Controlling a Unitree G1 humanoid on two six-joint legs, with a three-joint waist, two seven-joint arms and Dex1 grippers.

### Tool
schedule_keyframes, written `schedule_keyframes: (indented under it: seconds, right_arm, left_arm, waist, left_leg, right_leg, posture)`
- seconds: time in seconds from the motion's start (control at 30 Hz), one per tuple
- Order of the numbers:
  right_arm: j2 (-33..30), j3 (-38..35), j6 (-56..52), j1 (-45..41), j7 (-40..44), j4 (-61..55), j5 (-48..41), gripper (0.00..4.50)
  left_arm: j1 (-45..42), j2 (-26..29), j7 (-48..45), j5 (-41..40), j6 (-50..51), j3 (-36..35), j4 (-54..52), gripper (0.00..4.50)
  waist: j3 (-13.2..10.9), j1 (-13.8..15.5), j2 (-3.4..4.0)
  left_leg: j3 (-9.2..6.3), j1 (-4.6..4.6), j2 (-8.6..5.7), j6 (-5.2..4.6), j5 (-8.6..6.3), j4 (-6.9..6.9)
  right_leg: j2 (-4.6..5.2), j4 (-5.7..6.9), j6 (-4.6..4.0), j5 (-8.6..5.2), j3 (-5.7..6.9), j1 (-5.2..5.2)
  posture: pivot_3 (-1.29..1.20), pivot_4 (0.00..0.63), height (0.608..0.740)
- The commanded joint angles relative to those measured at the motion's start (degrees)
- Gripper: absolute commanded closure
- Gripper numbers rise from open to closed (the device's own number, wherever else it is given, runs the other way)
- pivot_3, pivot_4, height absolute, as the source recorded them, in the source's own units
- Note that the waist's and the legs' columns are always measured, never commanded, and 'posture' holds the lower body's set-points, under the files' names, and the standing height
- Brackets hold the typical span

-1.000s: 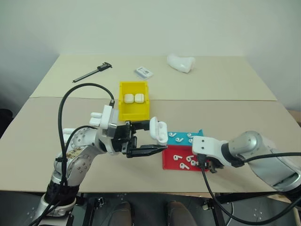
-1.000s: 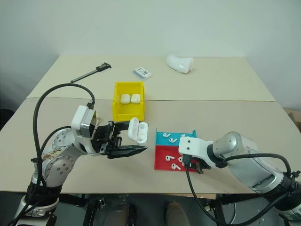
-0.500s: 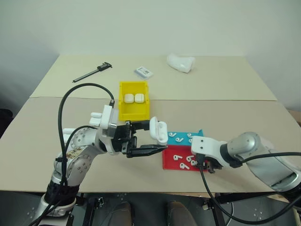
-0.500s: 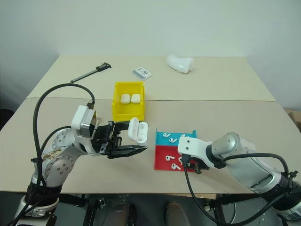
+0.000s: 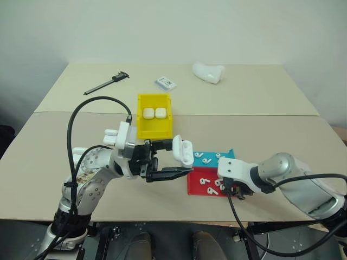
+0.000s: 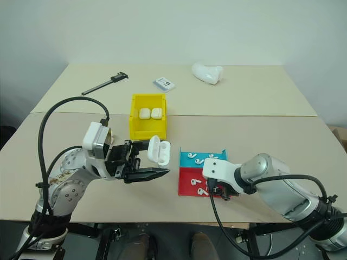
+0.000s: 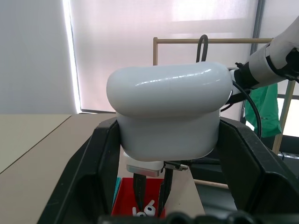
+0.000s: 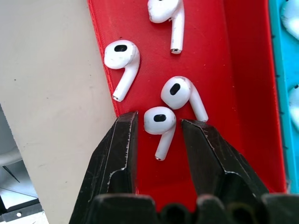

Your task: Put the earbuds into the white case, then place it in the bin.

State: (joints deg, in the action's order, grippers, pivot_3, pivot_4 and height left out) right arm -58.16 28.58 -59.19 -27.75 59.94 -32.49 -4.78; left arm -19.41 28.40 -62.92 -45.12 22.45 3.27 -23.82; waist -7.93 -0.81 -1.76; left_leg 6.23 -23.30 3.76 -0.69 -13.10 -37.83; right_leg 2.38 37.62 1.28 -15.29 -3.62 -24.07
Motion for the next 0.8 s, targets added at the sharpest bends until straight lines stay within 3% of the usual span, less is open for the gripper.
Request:
schedule_keyframes:
  seconds: [0.03,0.17,0.53,0.7,0.8]
  right_arm:
    - [0.35,0.55,0.71,-0.65,-0.46,0.08,0.39,2.83]
    - [0.04,1.00,0.97,-0.33,-0.72,0.18,0.75,3.86]
    - [-1.02,-2.20,-0.15,0.68,-0.84,-1.02,-0.74,3.90]
    - [-3.78,-12.99,1.18,4.74,-0.15,-4.12,-5.57,3.90]
    - [2.83,-28.84,6.07,9.44,-1.49,-4.42,-12.40,3.90]
  left_arm:
    - [0.13,-0.06,0.39,-1.20,-0.04,-1.00,-2.15,1.72]
    - [0.23,0.07,0.52,-1.28,0.03,-1.05,-2.31,1.72]
    - [-0.53,0.11,0.05,-1.47,0.18,-1.06,-1.36,1.72]
    - [-2.45,-0.63,-1.00,-1.30,0.03,-0.45,0.49,1.72]
    - [-4.36,-1.61,-1.94,-0.95,-0.23,0.17,2.28,1.72]
  waist:
    - [0.00,-0.01,0.00]
    - [0.00,0.02,0.00]
    - [0.00,0.04,0.00]
    - [-0.01,0.27,0.01]
    - [-0.01,0.24,-0.01]
  left_leg:
    - [0.00,0.00,0.00,0.00,0.00,0.00]
    - [0.00,0.01,0.00,0.00,0.00,0.00]
    - [-0.01,0.01,0.00,0.00,0.00,0.00]
    - [-0.01,-0.06,-0.02,-0.01,0.00,0.00]
    - [-0.03,-0.03,-0.01,-0.01,-0.01,0.00]
  right_leg:
    - [0.00,0.00,0.00,0.00,0.00,0.00]
    - [0.00,0.00,0.00,0.00,0.00,0.01]
    - [0.00,0.00,0.00,0.00,0.01,0.02]
    - [0.02,-0.05,0.00,0.00,0.01,0.00]
    - [0.00,-0.04,0.01,0.00,0.03,0.03]
  posture:
    - [0.00,0.150,0.740]
    - [0.00,0.150,0.740]
    - [0.00,0.150,0.740]
    - [0.00,0.150,0.740]
    - [0.00,0.150,0.740]
